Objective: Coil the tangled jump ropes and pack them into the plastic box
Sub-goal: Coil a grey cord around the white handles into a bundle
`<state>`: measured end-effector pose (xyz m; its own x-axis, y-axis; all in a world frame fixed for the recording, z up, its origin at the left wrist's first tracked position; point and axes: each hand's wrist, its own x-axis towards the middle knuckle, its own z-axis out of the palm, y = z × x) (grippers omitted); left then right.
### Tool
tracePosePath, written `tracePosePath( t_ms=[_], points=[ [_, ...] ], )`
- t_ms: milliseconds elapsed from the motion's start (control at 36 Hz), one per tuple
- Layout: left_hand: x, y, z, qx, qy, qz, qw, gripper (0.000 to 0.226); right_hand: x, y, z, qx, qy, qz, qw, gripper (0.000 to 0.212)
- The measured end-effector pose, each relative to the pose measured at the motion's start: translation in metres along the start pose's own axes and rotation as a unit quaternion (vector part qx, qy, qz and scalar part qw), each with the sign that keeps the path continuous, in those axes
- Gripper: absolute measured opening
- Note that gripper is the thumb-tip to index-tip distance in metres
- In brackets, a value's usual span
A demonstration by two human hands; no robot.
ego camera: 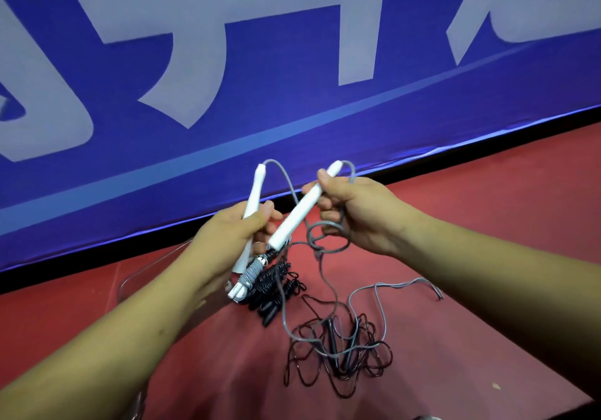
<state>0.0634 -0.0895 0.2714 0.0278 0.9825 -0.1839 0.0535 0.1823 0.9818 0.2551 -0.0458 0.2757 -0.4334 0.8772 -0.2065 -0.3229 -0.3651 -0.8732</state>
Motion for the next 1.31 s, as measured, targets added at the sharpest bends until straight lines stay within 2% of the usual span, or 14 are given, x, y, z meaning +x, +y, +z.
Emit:
tracePosePath(
  t_ms=[111, 222, 306, 417, 528, 611, 667, 722, 861, 1000, 1111, 1194, 1250, 1306],
  points=[
    [-0.004, 0.000, 0.014, -0.079, -0.085, -0.054, 0.992, 0.042, -0.003, 0.007, 0.012, -0.112, -0.050, 0.019, 0.992, 0.034],
    [-0.008, -0.001, 0.013, -0.012, -0.137, -0.066, 0.988, 0.008, -0.002, 0.010, 0.011, -0.202, 0.001, -0.022, 0.979, 0.029],
    [-0.002, 0.000, 0.007, -0.057, -0.102, -0.062, 0.991, 0.008, -0.002, 0.005, 0.001, -0.289, -0.007, -0.030, 0.957, 0.023],
    [0.007, 0.006, -0.004, -0.158, -0.050, -0.049, 0.985, 0.009, -0.003, 0.005, -0.023, -0.472, -0.040, 0.019, 0.881, 0.013],
    [0.011, 0.003, -0.010, -0.197, 0.007, -0.069, 0.978, 0.010, 0.003, 0.008, -0.045, -0.511, 0.071, 0.015, 0.857, 0.019],
    [0.015, 0.002, -0.019, -0.194, 0.043, -0.099, 0.975, 0.011, 0.001, 0.006, -0.051, -0.439, 0.127, -0.011, 0.889, 0.020],
    [0.018, -0.004, -0.030, -0.072, 0.049, -0.116, 0.989, 0.008, -0.002, 0.005, -0.050, -0.281, 0.126, 0.002, 0.951, 0.021],
    [0.017, -0.011, -0.038, 0.054, 0.025, -0.142, 0.988, 0.008, -0.005, 0.000, -0.045, -0.146, 0.100, 0.009, 0.984, 0.021],
    [0.009, -0.023, -0.042, 0.145, -0.049, -0.207, 0.966, 0.004, -0.004, -0.013, -0.025, -0.146, 0.082, -0.040, 0.985, 0.022],
    [0.007, -0.028, -0.031, 0.252, -0.059, -0.141, 0.956, 0.015, -0.006, -0.019, 0.001, -0.056, 0.040, -0.032, 0.997, 0.019],
    [0.006, -0.027, -0.020, 0.076, -0.069, -0.177, 0.979, 0.009, -0.007, -0.024, 0.011, -0.078, 0.009, 0.005, 0.997, 0.019],
    [0.010, -0.014, -0.022, -0.103, -0.058, -0.165, 0.979, 0.010, -0.007, -0.026, 0.000, -0.202, 0.017, 0.043, 0.978, 0.026],
    [0.008, -0.001, -0.025, -0.205, -0.053, -0.140, 0.967, 0.011, -0.008, -0.023, -0.017, -0.345, 0.039, 0.052, 0.936, 0.022],
    [0.003, 0.010, -0.028, -0.213, -0.054, -0.126, 0.967, 0.013, -0.010, -0.019, -0.034, -0.481, 0.072, 0.053, 0.872, 0.012]
  ],
)
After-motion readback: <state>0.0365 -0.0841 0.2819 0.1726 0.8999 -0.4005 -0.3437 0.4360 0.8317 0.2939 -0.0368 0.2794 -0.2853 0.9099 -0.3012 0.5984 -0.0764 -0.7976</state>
